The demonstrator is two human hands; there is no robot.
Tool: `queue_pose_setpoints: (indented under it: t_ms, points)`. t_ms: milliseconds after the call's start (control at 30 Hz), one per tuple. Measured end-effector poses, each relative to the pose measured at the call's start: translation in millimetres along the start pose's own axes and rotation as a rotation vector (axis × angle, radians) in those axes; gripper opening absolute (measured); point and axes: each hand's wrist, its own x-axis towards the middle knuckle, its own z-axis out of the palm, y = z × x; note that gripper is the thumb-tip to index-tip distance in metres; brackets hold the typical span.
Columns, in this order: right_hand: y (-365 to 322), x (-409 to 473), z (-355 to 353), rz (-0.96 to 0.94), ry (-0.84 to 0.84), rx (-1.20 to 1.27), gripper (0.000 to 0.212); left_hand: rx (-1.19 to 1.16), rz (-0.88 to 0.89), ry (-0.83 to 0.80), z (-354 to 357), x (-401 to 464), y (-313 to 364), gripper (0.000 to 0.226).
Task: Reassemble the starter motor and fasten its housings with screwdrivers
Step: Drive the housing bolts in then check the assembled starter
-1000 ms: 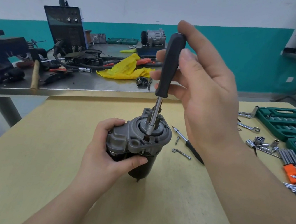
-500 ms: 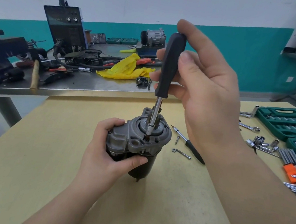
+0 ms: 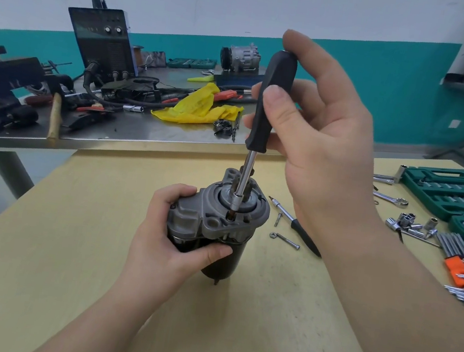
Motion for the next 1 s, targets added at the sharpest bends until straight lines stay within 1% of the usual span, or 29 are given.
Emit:
queue_pose_setpoints:
  t_ms: [167, 300, 367, 500, 567, 667, 733, 800, 1000]
  points:
    - [0.3, 1.3, 2.1, -0.038, 0.029, -0.067, 0.041, -0.004, -0.002, -0.003, 0.2, -0.4, 0.7, 0.084]
    - [3.1, 0.2, 1.3, -0.011, 0.003, 0.016, 0.033, 0.004, 0.003, 0.001, 0.7, 0.1, 1.4, 0.084]
    - [3.0, 0.4, 0.9, -0.005, 0.015, 0.001, 0.036, 0.005, 0.003, 0.004, 0.7, 0.2, 1.4, 0.084]
    - [1.5, 1.4, 1.1, -0.041, 0.049, -0.110, 0.044, 0.007, -0.003, 0.002, 0.1, 0.0, 0.7, 0.084]
    - [2.7, 1.9, 1.3, -0.047, 0.050, -0.130, 0.044, 0.011, -0.004, 0.002, 0.1, 0.4, 0.8, 0.084]
    - [3.5, 1.3, -0.2, -0.026, 0.019, -0.033, 0.036, 0.011, -0.005, 0.000, 0.4, 0.5, 1.2, 0.084]
    - [2.8, 0.6, -2.2, 0.009, -0.003, 0.035, 0.035, 0.009, -0.009, -0.001, 0.4, 0.3, 1.6, 0.084]
    - [1.5, -0.3, -2.3, 0.018, -0.026, 0.051, 0.036, 0.008, -0.009, -0.002, 0.4, 0.0, 2.1, 0.084]
    - [1.8, 1.2, 1.7, -0.043, 0.026, -0.065, 0.039, 0.004, -0.014, -0.003, 0.2, -0.2, 1.7, 0.085]
